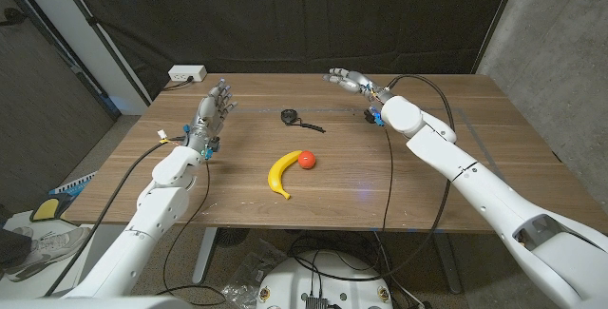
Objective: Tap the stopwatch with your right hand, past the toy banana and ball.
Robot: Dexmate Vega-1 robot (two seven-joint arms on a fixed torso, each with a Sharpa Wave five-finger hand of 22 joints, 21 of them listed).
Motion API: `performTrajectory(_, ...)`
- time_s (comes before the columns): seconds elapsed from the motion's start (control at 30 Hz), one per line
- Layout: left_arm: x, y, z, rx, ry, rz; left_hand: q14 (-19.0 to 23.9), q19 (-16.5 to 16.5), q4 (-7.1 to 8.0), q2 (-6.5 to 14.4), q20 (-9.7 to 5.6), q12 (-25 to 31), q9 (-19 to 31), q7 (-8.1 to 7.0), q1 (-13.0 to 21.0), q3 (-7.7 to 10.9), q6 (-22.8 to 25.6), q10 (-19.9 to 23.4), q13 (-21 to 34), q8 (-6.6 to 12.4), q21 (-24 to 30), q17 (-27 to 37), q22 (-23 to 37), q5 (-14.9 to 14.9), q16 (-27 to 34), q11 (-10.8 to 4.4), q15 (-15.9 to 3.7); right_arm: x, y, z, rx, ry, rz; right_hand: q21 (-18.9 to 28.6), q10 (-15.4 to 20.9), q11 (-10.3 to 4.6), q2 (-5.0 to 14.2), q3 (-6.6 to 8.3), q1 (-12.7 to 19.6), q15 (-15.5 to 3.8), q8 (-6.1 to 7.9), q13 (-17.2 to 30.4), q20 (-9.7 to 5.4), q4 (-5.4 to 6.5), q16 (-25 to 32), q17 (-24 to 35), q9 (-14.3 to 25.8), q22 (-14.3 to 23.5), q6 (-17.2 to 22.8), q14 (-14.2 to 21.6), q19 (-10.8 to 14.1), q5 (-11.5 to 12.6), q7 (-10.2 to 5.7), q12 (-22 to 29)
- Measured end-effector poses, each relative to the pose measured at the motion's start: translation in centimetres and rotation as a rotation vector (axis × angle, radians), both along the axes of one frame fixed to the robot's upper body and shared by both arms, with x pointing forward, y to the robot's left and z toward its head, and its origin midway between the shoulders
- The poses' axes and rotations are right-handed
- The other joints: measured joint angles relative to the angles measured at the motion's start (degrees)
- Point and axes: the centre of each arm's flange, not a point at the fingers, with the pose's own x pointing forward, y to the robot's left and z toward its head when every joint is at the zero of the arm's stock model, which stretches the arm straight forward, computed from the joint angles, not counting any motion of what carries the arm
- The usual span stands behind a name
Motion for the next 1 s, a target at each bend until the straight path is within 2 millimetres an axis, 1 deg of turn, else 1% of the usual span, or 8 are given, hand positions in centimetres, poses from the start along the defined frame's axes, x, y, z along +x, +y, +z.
performTrajectory(0.03, 0.0, 0.1, -0.1, 0.001, 0.001, -0.004, 0.00, 0.00, 0.00, 0.00, 0.00, 0.00, 0.00, 0.00, 0.00, 0.00, 0.00, 0.00, 0.00, 0.00, 0.00, 0.00, 0.00, 0.00, 0.00, 0.00, 0.00, 0.1, 0.9, 0.4, -0.025, -0.004, -0.001, -0.02, -0.17, 0.17, 0.00, 0.00, 0.00, 0.06, 0.00, 0.00, 0.12, 0.00, 0.00, 0.00, 0.00, 0.00, -0.21, -0.11, -0.12, 0.00, 0.01, 0.00)
performTrajectory(0.1, 0.0, 0.2, -0.2, 0.001, 0.002, -0.004, 0.00, 0.00, 0.00, 0.00, 0.00, 0.00, 0.00, 0.00, 0.00, 0.00, 0.00, 0.00, 0.00, 0.00, 0.00, 0.00, 0.00, 0.00, 0.00, 0.00, 0.00, 0.2, 1.5, 0.6, -0.053, -0.004, -0.011, -0.39, -0.52, -0.05, -0.28, -0.20, 0.28, -0.01, 0.00, 0.00, 0.30, 0.16, 0.00, 0.00, 0.00, 0.00, -0.70, -0.39, -0.30, 0.00, 0.34, 0.00)
performTrajectory(0.43, -0.1, 0.8, -0.3, 0.003, -0.002, -0.003, 0.00, -0.22, 0.00, -0.01, 0.21, 0.00, 0.00, -0.20, 0.00, 0.00, 0.20, -0.01, -0.01, 0.00, 0.00, 0.00, -0.01, -0.29, 0.00, 0.00, 0.00, 0.8, 4.0, 1.5, -0.177, -0.008, -0.069, -0.39, -3.31, 0.64, -2.05, -1.53, -0.54, 0.03, 0.00, 0.09, 0.10, -0.07, 0.00, 0.00, -0.01, 0.00, -2.53, -1.58, -0.91, -0.28, 1.35, -0.45)
performTrajectory(0.5, -0.1, 0.9, -0.4, 0.003, -0.005, -0.004, 0.00, -0.22, 0.00, -0.01, 0.21, 0.00, 0.00, -0.20, 0.01, 0.00, 0.20, -0.01, -0.01, 0.00, 0.00, 0.00, 0.22, -0.28, 0.00, 0.00, 0.00, 0.8, 4.4, 1.6, -0.196, -0.009, -0.077, -0.39, -3.69, 0.27, -2.61, -1.79, -0.20, -0.01, 0.00, 0.24, 0.10, -0.21, 0.00, 0.00, -0.01, 0.00, -2.89, -1.54, -0.91, -0.28, 1.74, -0.45)
performTrajectory(0.67, -0.1, 1.2, -0.5, 0.000, -0.007, -0.003, 0.00, -0.22, 0.00, -0.02, 0.21, 0.00, -0.01, -0.20, -0.01, 0.00, 0.20, 0.33, -0.01, 0.00, 0.00, -0.01, 0.28, -0.28, 0.00, -0.06, -0.01, 1.1, 5.3, 1.8, -0.261, -0.021, -0.121, -0.39, -4.02, 0.54, -4.27, -2.39, 0.44, -1.06, 0.40, 0.24, 0.34, -0.81, 0.68, 0.29, -0.01, 0.00, -2.65, 0.07, -0.21, -0.28, 3.20, -0.36)
performTrajectory(0.83, -0.2, 1.3, -0.6, -0.003, -0.013, -0.004, 0.00, 0.10, 0.17, -0.04, 0.52, 0.00, -0.01, -0.20, -0.03, -0.17, 0.20, 0.50, -0.01, 0.00, 0.00, -0.01, 0.27, -0.28, 0.00, 0.11, -0.01, 1.1, 7.0, 2.0, -0.332, -0.040, -0.160, 0.00, -4.23, 0.74, -5.00, -2.86, 1.19, -1.40, 0.67, 0.24, 0.41, -1.28, 1.11, 0.50, -0.01, -0.01, -2.19, 1.50, 0.66, 0.00, 4.58, 0.05)
performTrajectory(0.97, -0.2, 1.4, -0.8, -0.006, -0.012, -0.002, 0.08, 0.10, 0.17, -0.27, 0.52, 0.00, -0.01, -0.20, -0.26, -0.16, 0.20, 0.50, -0.01, 0.00, 0.00, -0.01, 0.27, -0.28, 0.00, 0.11, -0.09, 1.4, 6.9, 2.1, -0.371, -0.053, -0.215, 0.00, -3.71, 1.47, -6.07, -3.18, 1.82, -1.66, 1.11, 0.50, 0.31, -1.61, 1.19, 0.56, 0.08, -0.01, -1.47, 2.37, 1.18, 0.20, 5.30, 0.27)
performTrajectory(1.0, -0.3, 1.4, -0.8, -0.006, -0.017, -0.003, 0.20, 0.10, 0.17, -0.27, 0.52, 0.00, -0.01, -0.20, -0.26, -0.16, 0.20, 0.50, -0.01, 0.00, 0.00, -0.01, 0.27, -0.28, 0.00, 0.11, -0.21, 1.4, 8.0, 1.9, -0.394, -0.057, -0.214, 0.17, -3.71, 1.47, -6.54, -3.34, 1.86, -1.96, 1.11, 0.50, 0.30, -1.76, 1.50, 0.56, 0.20, -0.01, -1.38, 2.67, 1.18, 0.40, 5.39, 0.27)
